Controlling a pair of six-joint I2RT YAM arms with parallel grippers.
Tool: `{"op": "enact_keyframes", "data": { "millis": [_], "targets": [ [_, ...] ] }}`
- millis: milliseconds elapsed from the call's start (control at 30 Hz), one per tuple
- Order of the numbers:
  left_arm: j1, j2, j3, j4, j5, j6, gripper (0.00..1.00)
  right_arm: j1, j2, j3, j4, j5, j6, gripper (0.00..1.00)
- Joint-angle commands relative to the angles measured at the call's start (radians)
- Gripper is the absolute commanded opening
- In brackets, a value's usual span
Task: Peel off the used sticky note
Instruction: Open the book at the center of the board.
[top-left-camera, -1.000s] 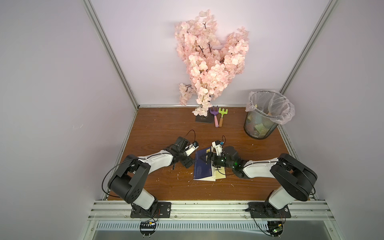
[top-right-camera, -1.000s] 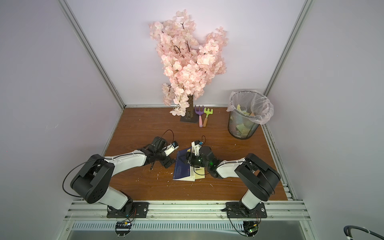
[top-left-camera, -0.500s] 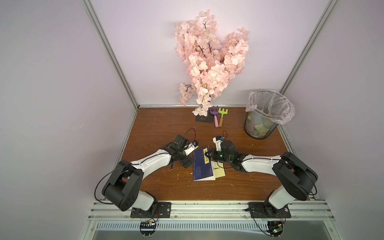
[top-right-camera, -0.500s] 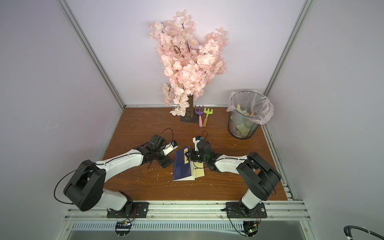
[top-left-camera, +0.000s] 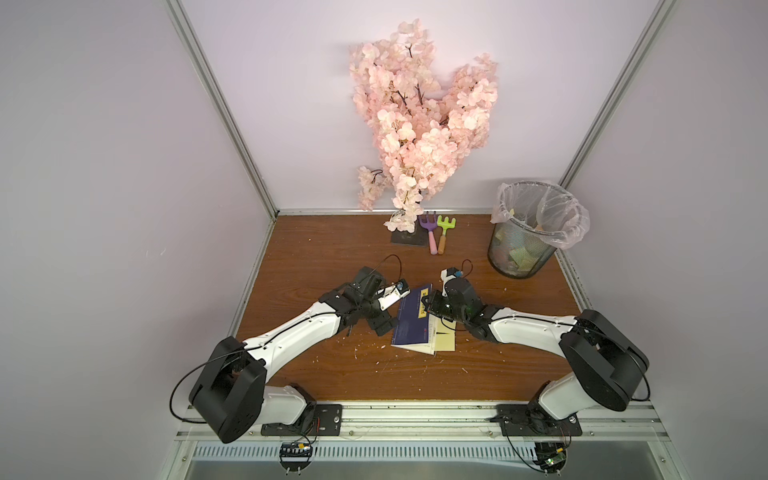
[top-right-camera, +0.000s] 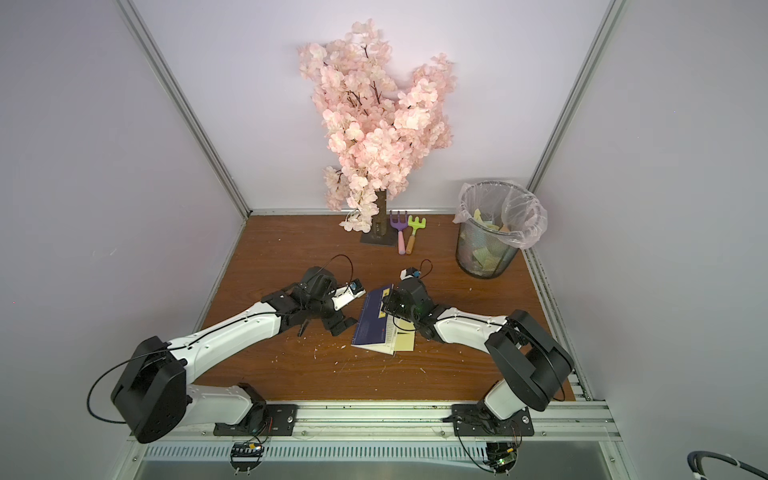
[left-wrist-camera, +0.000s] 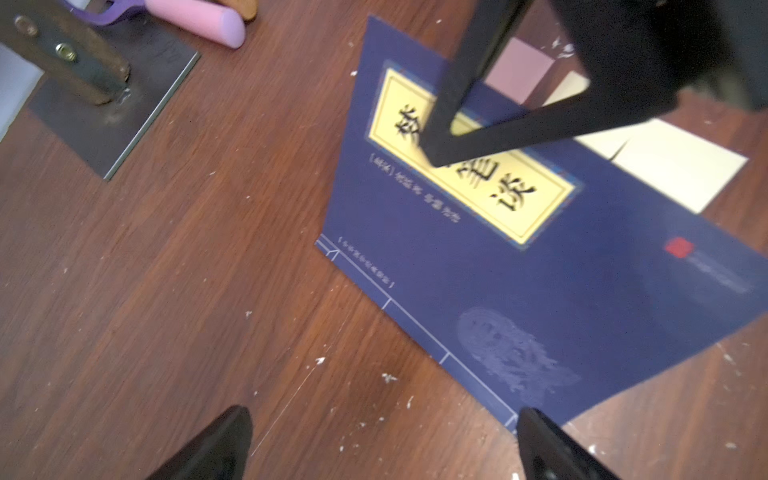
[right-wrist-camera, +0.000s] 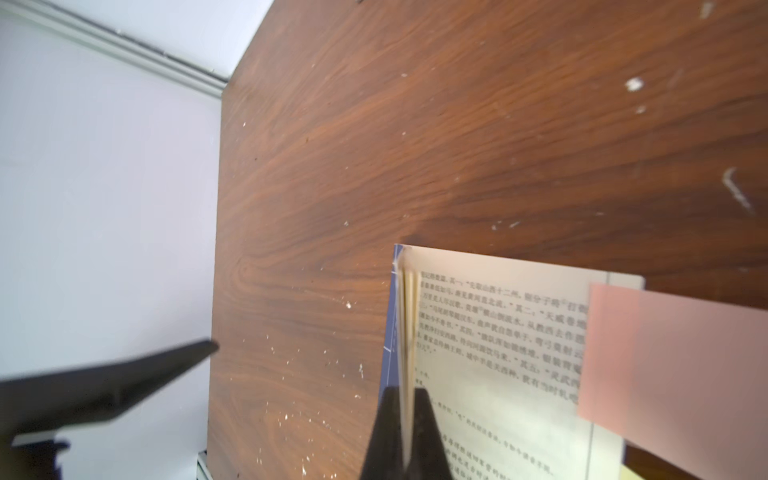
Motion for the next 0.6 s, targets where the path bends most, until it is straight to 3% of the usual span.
{"op": "enact_keyframes", "data": {
  "millis": [0,167,567],
  "targets": [
    [-0.035,-0.019,-0.009,0.057,0.006,-0.003,0.99,-0.014,-0.019,0.038,0.006,0.031,0.081,0.00],
    [-0.138,-0.076,-0.114,0.246,-0.052,0.038,0.99,-0.033,-0.005,0.028,0.031,0.012,0.126,0.00],
    [-0.294,0.018,-0.198,0.451,-0.131,0.052,0.99,-0.052,0.027,-0.001,0.125,-0.045,0.190,0.00]
  ]
}}
